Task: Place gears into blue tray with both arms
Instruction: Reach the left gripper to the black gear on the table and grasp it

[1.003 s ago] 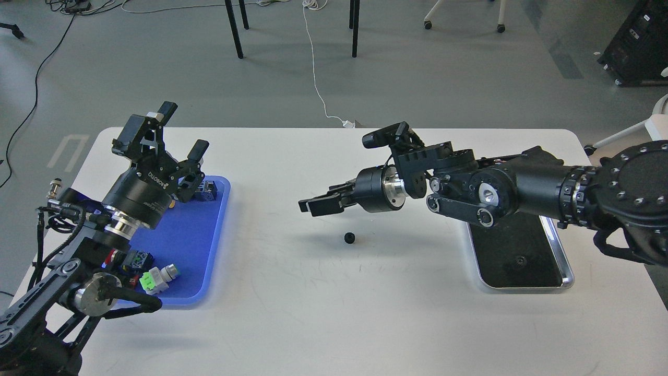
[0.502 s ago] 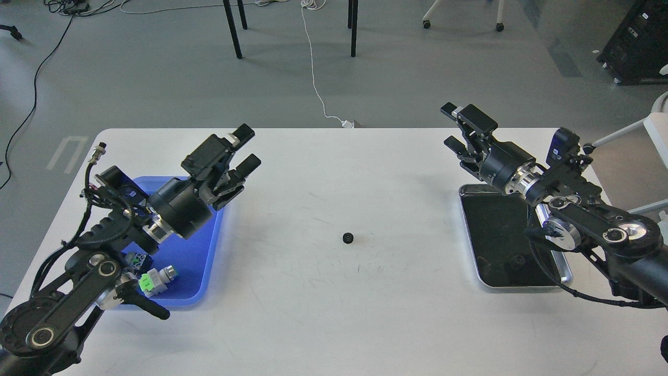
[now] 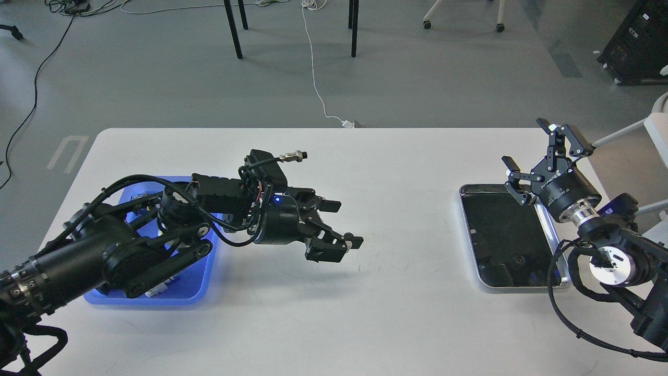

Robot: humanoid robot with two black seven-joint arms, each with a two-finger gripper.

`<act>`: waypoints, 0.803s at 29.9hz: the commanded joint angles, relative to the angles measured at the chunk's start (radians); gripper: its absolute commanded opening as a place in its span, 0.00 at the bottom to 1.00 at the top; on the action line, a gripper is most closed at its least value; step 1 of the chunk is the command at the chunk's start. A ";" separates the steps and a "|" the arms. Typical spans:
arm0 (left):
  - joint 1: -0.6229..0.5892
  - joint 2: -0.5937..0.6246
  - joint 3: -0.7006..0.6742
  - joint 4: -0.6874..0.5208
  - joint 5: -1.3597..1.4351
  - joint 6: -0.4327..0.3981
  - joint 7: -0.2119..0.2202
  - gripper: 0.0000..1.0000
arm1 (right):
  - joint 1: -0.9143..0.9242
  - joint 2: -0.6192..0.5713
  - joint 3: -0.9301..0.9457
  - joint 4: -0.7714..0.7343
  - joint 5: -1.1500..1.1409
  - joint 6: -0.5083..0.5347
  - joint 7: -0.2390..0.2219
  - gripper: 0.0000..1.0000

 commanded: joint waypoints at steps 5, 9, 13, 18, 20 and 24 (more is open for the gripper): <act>-0.169 -0.157 0.280 0.249 0.016 0.098 0.000 0.94 | -0.021 -0.003 0.002 0.002 0.000 0.001 0.000 0.99; -0.209 -0.234 0.374 0.366 0.016 0.136 0.000 0.91 | -0.021 -0.003 0.002 0.002 0.000 0.001 0.000 0.99; -0.211 -0.276 0.391 0.446 0.016 0.162 0.000 0.87 | -0.021 -0.001 0.002 0.002 0.000 0.001 0.000 0.99; -0.206 -0.276 0.412 0.454 0.016 0.161 0.000 0.69 | -0.021 -0.003 0.000 0.002 0.000 0.003 0.000 0.99; -0.203 -0.271 0.415 0.457 0.016 0.159 0.000 0.57 | -0.021 -0.003 -0.001 0.002 0.000 0.003 0.000 0.99; -0.198 -0.267 0.417 0.457 0.016 0.159 0.000 0.41 | -0.021 -0.003 -0.003 0.002 -0.001 0.003 0.000 0.99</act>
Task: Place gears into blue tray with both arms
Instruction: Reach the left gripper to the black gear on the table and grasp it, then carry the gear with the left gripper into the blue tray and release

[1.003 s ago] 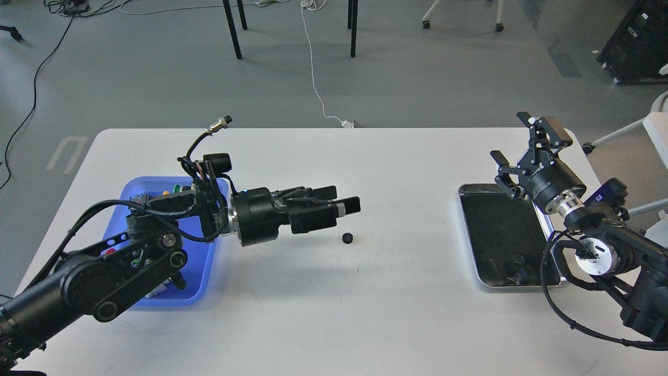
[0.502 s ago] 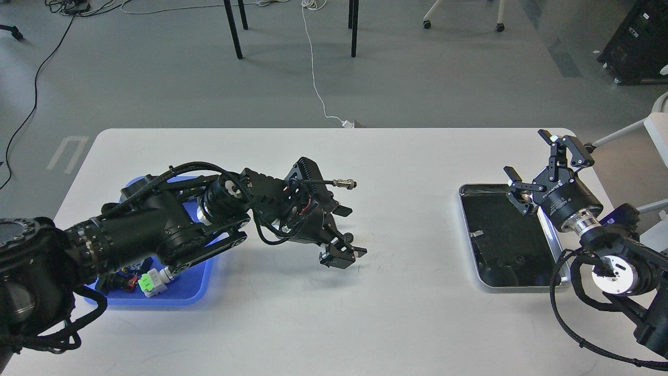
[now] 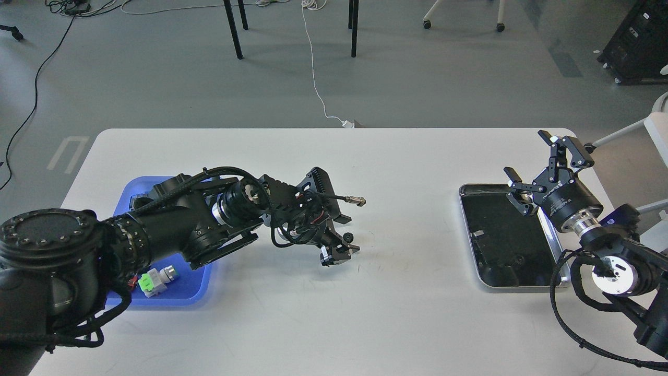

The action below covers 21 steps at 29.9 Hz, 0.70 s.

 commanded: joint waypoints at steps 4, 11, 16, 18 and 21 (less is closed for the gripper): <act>0.006 0.005 0.002 0.001 0.000 -0.003 0.000 0.33 | 0.000 0.001 -0.003 0.000 -0.001 0.000 0.000 0.99; 0.009 0.006 0.002 0.001 0.000 -0.007 0.000 0.17 | 0.000 0.001 -0.006 0.001 -0.003 0.000 0.000 0.99; -0.003 0.008 -0.004 -0.011 0.000 -0.006 0.000 0.15 | 0.002 0.000 -0.008 0.001 -0.003 0.000 0.000 0.99; -0.018 0.024 -0.012 -0.024 0.000 -0.006 0.000 0.15 | 0.005 0.000 -0.006 0.001 -0.003 0.000 0.000 0.99; -0.079 0.106 -0.010 -0.082 0.000 -0.009 0.000 0.15 | 0.009 0.000 -0.006 0.001 -0.003 0.000 0.000 0.99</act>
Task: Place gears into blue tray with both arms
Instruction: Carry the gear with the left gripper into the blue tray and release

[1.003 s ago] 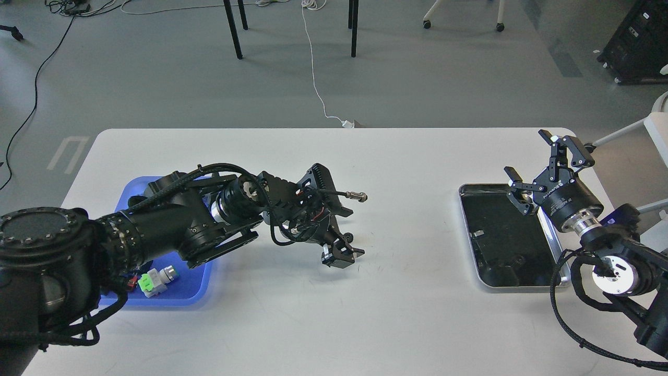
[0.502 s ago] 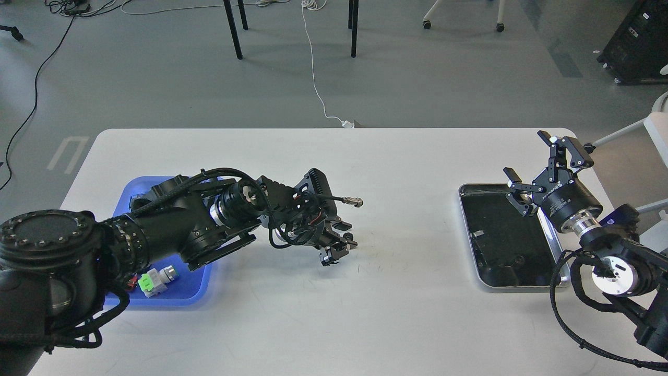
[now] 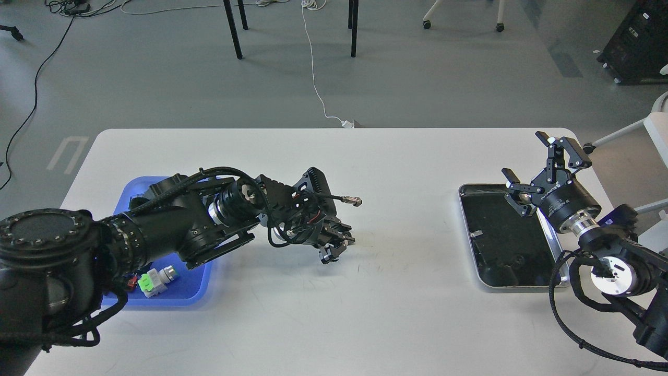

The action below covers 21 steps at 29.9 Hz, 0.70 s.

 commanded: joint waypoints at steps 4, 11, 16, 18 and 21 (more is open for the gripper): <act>-0.089 0.245 0.004 -0.206 -0.001 -0.004 -0.001 0.16 | 0.007 -0.001 0.001 0.000 0.000 0.000 0.000 0.99; -0.054 0.634 0.008 -0.494 -0.001 -0.091 -0.001 0.17 | 0.010 0.000 0.001 0.001 0.000 0.000 0.000 0.99; 0.029 0.812 0.004 -0.534 -0.001 -0.088 -0.001 0.18 | 0.009 0.000 0.001 0.014 0.000 0.000 0.000 0.99; 0.042 0.855 0.002 -0.522 -0.001 -0.087 -0.001 0.18 | 0.010 -0.001 0.001 0.014 0.000 0.000 0.000 0.99; 0.079 0.877 -0.007 -0.492 -0.001 -0.084 -0.001 0.18 | 0.010 -0.001 0.003 0.014 0.000 0.000 0.000 0.99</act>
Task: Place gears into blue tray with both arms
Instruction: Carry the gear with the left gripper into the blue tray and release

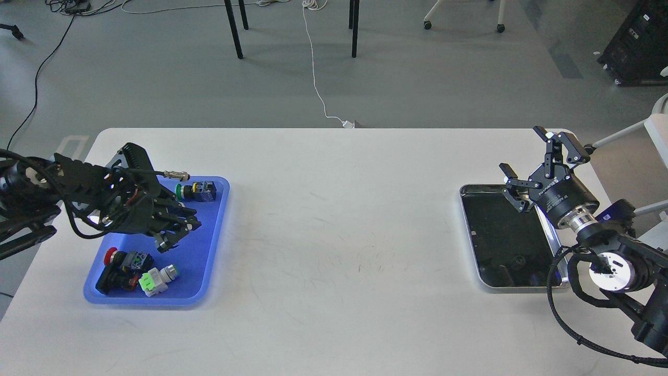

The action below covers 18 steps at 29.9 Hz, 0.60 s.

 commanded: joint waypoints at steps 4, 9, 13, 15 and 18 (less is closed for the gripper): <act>0.079 0.016 -0.026 0.094 0.000 0.017 0.000 0.20 | -0.001 -0.001 0.001 0.000 0.000 0.000 0.000 0.99; 0.112 -0.022 -0.060 0.201 0.000 0.020 0.000 0.22 | -0.001 -0.001 0.004 0.000 0.000 0.000 0.000 0.99; 0.132 -0.051 -0.062 0.263 -0.020 0.049 0.000 0.23 | -0.003 -0.001 0.003 0.008 0.000 0.000 0.000 0.99; 0.135 -0.056 -0.062 0.263 -0.028 0.055 0.000 0.23 | -0.003 -0.001 0.004 0.011 0.000 0.000 0.000 0.99; 0.138 -0.067 -0.062 0.264 -0.028 0.057 0.000 0.29 | -0.003 -0.001 0.003 0.013 0.000 -0.002 0.000 0.99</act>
